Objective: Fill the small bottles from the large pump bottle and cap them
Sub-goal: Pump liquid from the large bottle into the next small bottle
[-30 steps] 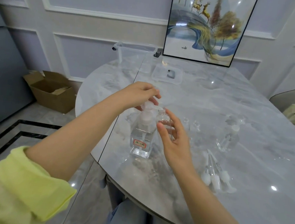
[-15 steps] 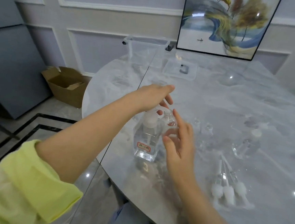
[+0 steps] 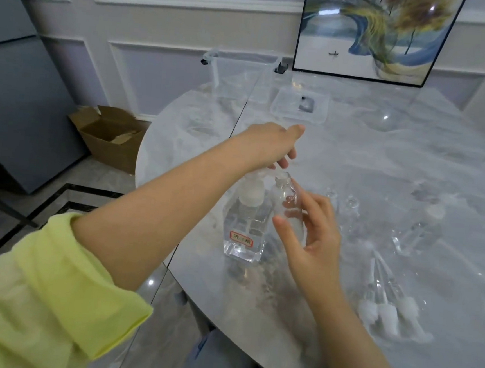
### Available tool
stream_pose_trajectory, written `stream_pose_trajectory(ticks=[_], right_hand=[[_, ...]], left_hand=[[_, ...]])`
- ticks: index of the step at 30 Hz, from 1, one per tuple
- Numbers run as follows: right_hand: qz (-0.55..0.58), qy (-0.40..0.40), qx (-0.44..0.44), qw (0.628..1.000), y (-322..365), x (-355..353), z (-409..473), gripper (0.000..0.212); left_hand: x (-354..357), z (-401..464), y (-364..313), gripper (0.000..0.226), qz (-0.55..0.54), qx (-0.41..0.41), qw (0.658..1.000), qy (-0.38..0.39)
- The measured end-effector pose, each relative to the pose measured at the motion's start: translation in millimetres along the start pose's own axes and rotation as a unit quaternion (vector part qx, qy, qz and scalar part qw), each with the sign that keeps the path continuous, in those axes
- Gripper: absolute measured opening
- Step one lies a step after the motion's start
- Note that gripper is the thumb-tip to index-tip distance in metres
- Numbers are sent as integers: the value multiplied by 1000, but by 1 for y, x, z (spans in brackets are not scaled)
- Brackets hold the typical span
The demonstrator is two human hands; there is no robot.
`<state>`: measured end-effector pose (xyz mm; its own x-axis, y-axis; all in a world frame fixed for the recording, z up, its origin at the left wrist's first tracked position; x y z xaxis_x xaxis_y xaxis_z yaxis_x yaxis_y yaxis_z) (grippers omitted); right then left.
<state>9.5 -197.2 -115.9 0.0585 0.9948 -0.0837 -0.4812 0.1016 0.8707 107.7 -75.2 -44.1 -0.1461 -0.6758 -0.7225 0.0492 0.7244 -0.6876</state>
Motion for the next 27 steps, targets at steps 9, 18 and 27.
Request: stream_pose_trajectory(ticks=[9, 18, 27], right_hand=[[-58, -26, -21, 998, 7, -9, -6, 50], [-57, -23, -20, 998, 6, -9, -5, 49], [-54, -26, -12, 998, 4, -12, -3, 46]], left_hand=[[-2, 5, 10, 55, -36, 23, 999, -2], [3, 5, 9, 53, -16, 19, 1000, 13], [6, 9, 12, 55, -12, 12, 1000, 25]])
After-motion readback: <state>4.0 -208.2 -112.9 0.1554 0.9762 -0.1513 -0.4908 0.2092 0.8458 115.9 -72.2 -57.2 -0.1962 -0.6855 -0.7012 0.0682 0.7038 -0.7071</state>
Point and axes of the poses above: each hand's wrist, its own z-axis towards the middle knuckle, its own x-axis out of the palm, y = z × x, the point moved 9 cm from there along z, towards the middle knuckle, and after that the axes turned 7 degrees about x, right-handed, at the moved point
